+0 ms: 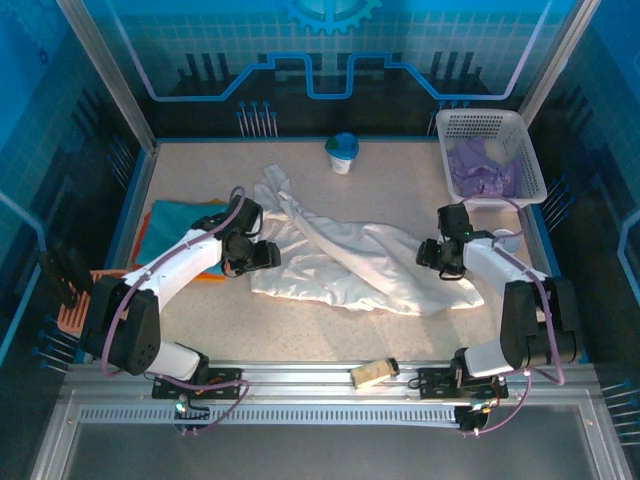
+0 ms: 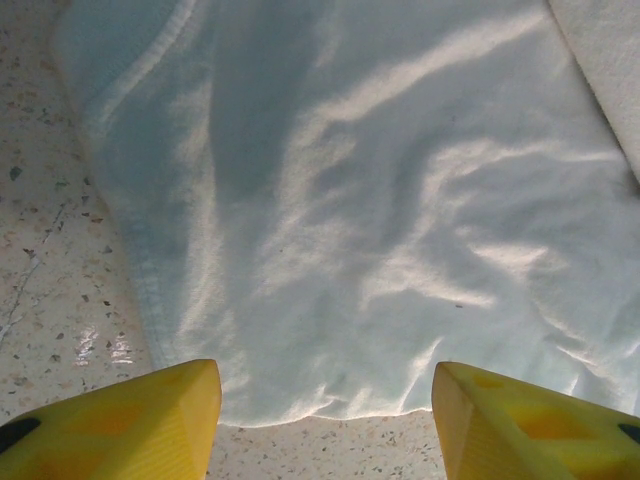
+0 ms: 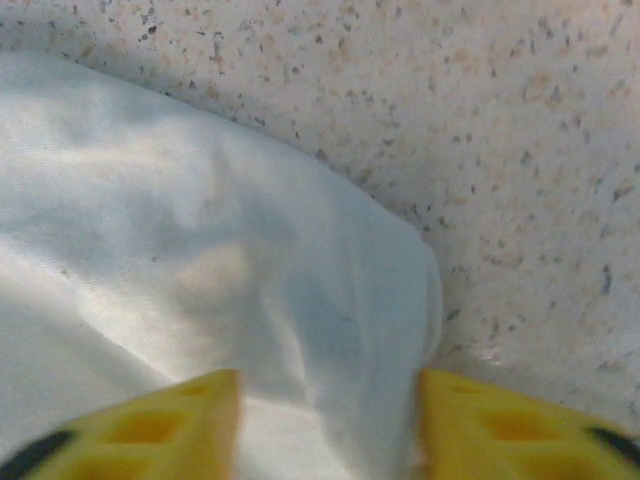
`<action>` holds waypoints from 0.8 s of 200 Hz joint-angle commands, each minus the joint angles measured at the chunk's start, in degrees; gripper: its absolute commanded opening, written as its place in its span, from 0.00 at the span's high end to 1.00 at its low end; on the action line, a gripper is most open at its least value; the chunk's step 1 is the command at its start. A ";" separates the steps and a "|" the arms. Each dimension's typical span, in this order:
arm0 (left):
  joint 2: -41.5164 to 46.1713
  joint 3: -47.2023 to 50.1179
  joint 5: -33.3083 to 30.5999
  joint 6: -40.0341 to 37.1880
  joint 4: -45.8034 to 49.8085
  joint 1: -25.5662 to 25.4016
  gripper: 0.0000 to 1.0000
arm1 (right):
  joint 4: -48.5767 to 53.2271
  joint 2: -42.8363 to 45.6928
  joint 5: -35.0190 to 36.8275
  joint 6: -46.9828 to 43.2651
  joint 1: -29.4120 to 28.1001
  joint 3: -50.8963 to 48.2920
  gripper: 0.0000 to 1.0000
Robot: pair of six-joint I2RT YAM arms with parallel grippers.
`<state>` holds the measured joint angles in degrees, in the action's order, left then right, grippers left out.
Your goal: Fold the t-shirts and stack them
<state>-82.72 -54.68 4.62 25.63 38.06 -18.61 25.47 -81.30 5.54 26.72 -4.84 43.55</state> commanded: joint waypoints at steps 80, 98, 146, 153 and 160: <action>-2.15 -1.66 2.24 1.09 -1.96 -0.29 0.42 | -2.47 16.80 9.23 -3.46 -31.53 -6.86 1.00; -2.55 -1.64 2.50 1.04 -2.08 -0.28 0.42 | -1.03 16.05 12.26 -1.28 -38.76 -8.29 1.00; -3.10 -1.79 2.21 0.83 -2.50 -0.26 0.42 | -0.19 19.05 11.84 5.59 -43.56 -10.87 0.44; -3.25 -1.96 2.36 0.87 -2.34 -0.25 0.42 | 0.57 19.81 12.20 5.79 -42.93 -9.88 0.37; -3.24 -2.14 2.47 0.83 -2.26 -0.31 0.42 | 1.55 20.24 12.47 5.93 -41.67 -8.56 0.29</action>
<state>-85.12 -54.94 5.91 25.63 36.05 -18.61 24.84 -64.07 15.77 29.69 -47.97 32.51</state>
